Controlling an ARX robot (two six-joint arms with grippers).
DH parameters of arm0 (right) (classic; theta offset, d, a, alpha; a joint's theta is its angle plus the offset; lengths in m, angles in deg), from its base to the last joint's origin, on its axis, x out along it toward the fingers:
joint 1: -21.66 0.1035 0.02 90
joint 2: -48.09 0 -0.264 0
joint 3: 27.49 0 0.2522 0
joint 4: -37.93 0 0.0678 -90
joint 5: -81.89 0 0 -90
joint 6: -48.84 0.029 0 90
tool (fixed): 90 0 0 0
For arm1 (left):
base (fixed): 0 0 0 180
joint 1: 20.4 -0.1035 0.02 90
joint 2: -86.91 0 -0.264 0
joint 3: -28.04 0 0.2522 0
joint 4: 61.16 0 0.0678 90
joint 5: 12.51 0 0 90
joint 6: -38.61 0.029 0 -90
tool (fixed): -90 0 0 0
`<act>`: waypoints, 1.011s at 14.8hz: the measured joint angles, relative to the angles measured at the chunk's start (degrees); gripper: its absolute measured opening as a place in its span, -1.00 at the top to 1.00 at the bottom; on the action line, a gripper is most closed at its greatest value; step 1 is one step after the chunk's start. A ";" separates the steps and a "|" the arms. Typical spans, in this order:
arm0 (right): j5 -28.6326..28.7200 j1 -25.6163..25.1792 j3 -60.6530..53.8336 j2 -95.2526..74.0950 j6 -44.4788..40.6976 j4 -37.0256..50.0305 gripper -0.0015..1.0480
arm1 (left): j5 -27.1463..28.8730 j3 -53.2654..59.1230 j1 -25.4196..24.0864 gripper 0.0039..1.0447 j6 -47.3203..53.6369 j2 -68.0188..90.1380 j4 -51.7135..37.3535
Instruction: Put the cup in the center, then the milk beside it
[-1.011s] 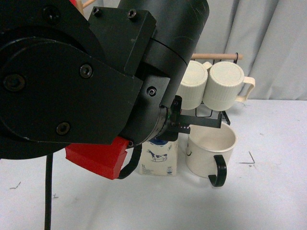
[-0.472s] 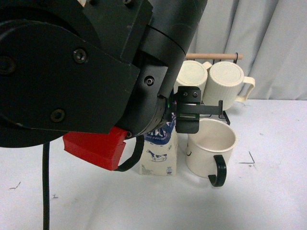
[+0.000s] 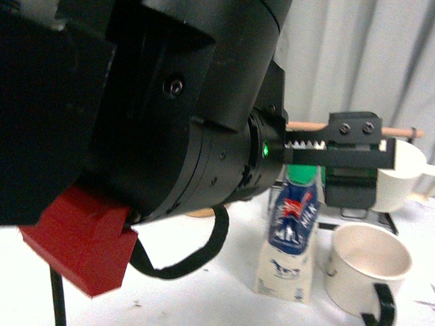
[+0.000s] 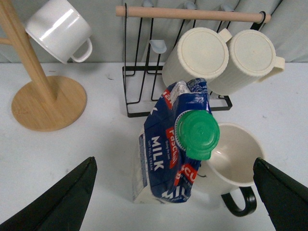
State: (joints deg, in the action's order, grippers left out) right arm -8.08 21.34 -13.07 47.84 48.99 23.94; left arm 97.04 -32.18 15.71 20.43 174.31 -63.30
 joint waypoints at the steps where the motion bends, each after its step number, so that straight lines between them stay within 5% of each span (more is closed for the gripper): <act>1: 0.00 0.00 0.00 0.00 0.00 0.00 -0.87 | -0.81 2.03 -0.94 -0.88 0.76 -3.43 1.36; 3: 0.02 0.00 0.00 0.00 0.00 0.00 -0.87 | 6.99 10.25 -4.55 -0.56 8.85 -12.76 -18.49; 4: -0.07 -0.02 0.00 0.00 0.00 0.00 -0.87 | 6.10 16.11 -9.07 -0.35 12.68 -17.66 -23.65; 6: -0.02 0.02 0.00 0.00 0.00 0.02 -0.87 | 0.98 26.05 -17.40 0.14 15.82 -25.14 -25.57; 9: -0.02 0.02 0.00 0.00 0.00 0.00 -0.87 | -5.60 33.14 -22.16 0.87 17.16 -32.87 -25.11; 15: 0.00 0.02 0.00 0.00 0.00 0.00 -0.87 | -12.74 41.24 -29.48 0.97 17.31 -47.21 -18.62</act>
State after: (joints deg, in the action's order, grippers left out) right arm -8.08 21.36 -13.07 47.84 48.99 23.94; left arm 84.30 9.07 -13.77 37.74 127.10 -81.92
